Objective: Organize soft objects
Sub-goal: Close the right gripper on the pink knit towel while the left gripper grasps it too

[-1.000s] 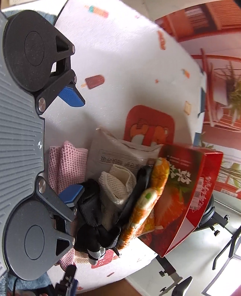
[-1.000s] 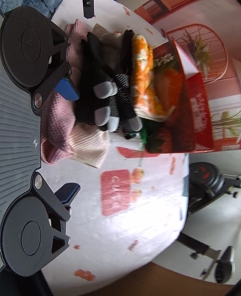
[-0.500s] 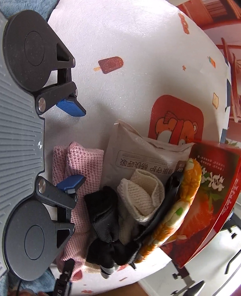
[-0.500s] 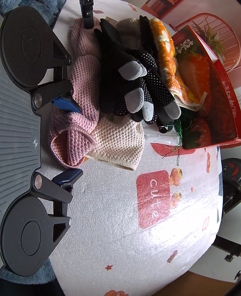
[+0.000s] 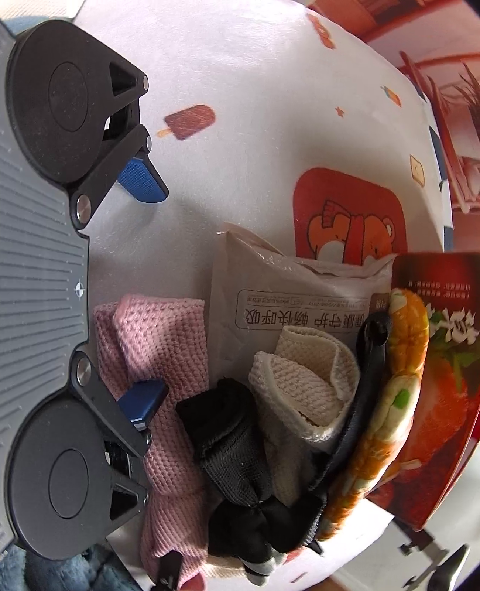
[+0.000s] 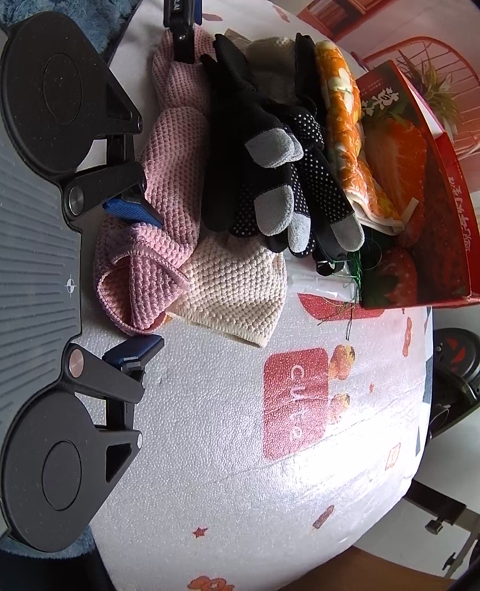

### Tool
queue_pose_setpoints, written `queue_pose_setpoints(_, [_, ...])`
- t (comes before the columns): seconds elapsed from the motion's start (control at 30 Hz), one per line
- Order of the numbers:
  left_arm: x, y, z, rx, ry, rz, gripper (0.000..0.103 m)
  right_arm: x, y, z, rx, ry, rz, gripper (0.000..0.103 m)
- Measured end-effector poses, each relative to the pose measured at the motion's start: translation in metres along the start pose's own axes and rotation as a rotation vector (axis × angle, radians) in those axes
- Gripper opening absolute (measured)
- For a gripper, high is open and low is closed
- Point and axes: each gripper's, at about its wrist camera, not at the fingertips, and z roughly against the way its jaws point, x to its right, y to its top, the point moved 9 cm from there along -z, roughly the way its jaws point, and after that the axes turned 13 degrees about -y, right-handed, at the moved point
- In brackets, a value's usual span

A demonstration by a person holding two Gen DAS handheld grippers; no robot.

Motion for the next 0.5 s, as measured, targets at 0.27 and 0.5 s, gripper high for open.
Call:
queue_pose_setpoints(0.27, [0.001, 0.011, -0.008, 0.018, -0.028, -0.037, 0.102, -0.002, 0.001, 0.001, 0.005, 0.019, -0.009, 0.045])
queue_pose_setpoints(0.5, [0.013, 0.001, 0.020, 0.096, -0.161, 0.002, 0.023, -0.011, 0.004, 0.010, 0.017, 0.061, 0.000, 0.019])
